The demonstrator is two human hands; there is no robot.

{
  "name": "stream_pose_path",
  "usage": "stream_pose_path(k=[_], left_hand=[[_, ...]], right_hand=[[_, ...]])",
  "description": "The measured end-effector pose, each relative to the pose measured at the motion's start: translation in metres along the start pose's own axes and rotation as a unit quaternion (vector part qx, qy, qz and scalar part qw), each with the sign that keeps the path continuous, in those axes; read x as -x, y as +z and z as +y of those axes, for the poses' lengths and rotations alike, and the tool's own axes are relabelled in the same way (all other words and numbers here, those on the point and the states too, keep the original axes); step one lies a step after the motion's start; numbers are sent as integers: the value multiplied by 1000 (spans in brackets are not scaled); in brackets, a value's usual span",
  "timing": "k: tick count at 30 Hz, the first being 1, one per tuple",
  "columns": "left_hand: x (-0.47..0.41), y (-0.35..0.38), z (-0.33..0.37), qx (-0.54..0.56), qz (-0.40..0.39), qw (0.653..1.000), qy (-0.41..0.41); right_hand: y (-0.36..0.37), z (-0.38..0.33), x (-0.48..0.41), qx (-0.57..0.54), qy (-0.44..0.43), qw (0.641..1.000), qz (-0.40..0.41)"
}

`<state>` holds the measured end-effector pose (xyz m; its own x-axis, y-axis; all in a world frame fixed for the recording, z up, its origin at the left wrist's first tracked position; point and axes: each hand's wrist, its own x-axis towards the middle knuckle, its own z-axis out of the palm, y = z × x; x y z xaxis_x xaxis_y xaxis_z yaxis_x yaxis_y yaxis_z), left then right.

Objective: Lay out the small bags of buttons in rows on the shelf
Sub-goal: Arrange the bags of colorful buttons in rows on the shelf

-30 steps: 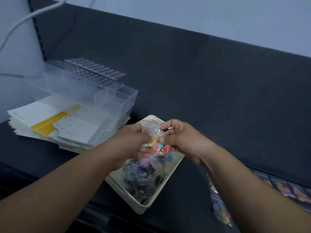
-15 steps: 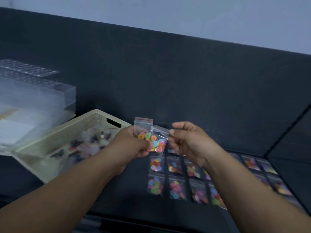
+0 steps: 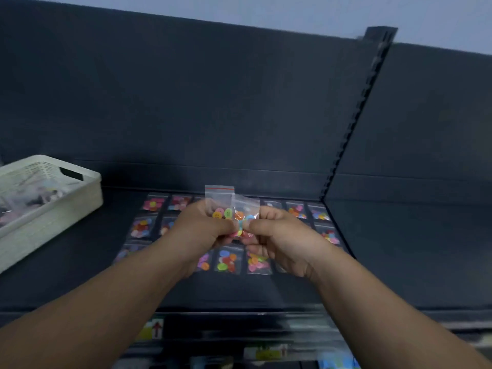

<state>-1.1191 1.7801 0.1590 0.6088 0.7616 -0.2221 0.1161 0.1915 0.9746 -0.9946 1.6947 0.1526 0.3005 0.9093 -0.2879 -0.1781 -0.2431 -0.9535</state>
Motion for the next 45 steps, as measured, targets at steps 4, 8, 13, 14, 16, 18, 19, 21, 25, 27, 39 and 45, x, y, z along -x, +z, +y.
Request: stream_pose_path(k=[4, 8, 13, 14, 16, 18, 19, 21, 25, 27, 39, 45], left_hand=[[1, 33, -10, 4, -26, 999, -39], [0, 50, -9, 31, -26, 996, -82], [0, 44, -1, 36, -10, 994, -103], [0, 39, -1, 32, 4, 994, -105], [2, 24, -2, 13, 27, 995, -99], [5, 2, -4, -27, 49, 996, -76], [7, -12, -4, -60, 62, 995, -59], [15, -41, -3, -135, 85, 987, -34], [26, -99, -6, -176, 106, 977, -52], [29, -122, -10, -181, 119, 974, -69], [23, -182, -44, -296, 87, 946, -97], [21, -187, -60, -338, 68, 935, -87]], right_hand=[[-35, 7, 21, -15, -15, 998, 52], [-72, 8, 36, -5, -16, 992, 125], [-82, 14, 35, 22, 14, 993, 113], [-78, 17, 31, 36, 22, 993, 111], [-66, 21, 22, 55, 28, 993, 97], [-48, 24, 12, 69, 23, 994, 77], [-37, 24, 8, 76, 17, 995, 66], [-12, 24, 0, 96, 8, 994, 44], [38, 29, -13, 144, 3, 989, 15], [60, 33, -19, 157, 3, 988, 12], [122, 58, -29, 229, 33, 970, 72], [127, 68, -32, 271, 44, 955, 112]])
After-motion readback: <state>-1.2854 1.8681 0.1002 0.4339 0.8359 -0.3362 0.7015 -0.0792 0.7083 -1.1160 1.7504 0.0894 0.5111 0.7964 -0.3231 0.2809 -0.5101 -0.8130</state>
